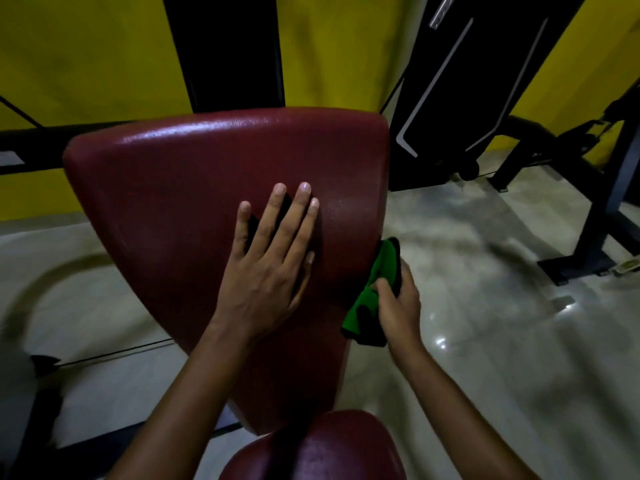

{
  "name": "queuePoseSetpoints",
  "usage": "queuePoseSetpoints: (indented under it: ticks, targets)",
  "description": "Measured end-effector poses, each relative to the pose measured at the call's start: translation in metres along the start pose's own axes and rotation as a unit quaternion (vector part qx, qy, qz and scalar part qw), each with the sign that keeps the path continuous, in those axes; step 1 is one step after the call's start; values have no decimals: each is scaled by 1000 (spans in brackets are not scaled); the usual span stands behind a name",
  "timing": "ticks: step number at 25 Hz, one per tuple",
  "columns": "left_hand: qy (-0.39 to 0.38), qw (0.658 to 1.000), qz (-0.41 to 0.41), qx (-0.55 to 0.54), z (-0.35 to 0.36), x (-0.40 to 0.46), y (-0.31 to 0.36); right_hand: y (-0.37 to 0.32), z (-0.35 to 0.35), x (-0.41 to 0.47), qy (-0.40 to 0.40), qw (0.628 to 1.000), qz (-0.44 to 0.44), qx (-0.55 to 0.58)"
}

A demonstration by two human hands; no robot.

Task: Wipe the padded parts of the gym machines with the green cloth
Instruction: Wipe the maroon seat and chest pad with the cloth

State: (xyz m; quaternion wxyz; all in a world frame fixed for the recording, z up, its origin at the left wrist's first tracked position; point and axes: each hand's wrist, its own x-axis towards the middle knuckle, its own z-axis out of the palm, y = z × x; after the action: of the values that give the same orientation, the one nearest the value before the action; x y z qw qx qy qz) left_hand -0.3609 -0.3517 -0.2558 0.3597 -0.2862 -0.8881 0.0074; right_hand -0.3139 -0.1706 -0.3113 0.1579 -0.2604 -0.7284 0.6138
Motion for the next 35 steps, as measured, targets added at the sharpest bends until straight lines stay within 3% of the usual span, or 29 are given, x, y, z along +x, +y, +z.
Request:
queuePoseSetpoints:
  ticks: [5, 7, 10, 12, 15, 18, 23, 27, 29, 31, 35]
  targets:
    - [2, 1000, -18, 2, 10, -21, 16, -20, 1, 21, 27, 990, -126, 48]
    - [5, 1000, -30, -1, 14, -23, 22, 14, 3, 10, 9, 998, -63, 16]
    - [9, 999, -40, -4, 18, -27, 27, 74, 4, -17, -76, 985, 136, -70]
    - [12, 999, -33, 3, 20, -30, 28, 80, 5, -13, -77, 980, 177, -45]
    - [19, 999, -31, -7, 26, -36, 30, 62, 5, 1, -6, 995, 88, 37]
    - [20, 999, -32, -4, 37, -50, 39, 75, 13, -6, 19, 999, 9, 30]
    - [-12, 1000, 9, 18, 59, -93, 58, 140, 23, -22, -17, 991, 126, -46]
    - [-19, 999, 17, 31, 67, -107, 59, 130, 21, -19, 38, 997, 32, 58]
    - [-16, 999, 12, 25, 68, -107, 60, 138, 24, -21, 45, 998, 11, 50]
    - [-16, 1000, 6, 24, 69, -106, 62, 162, 26, -29, 15, 999, 49, -14]
    - [-21, 1000, 4, 16, 72, -117, 65, 206, 24, -36, -81, 958, 244, -127]
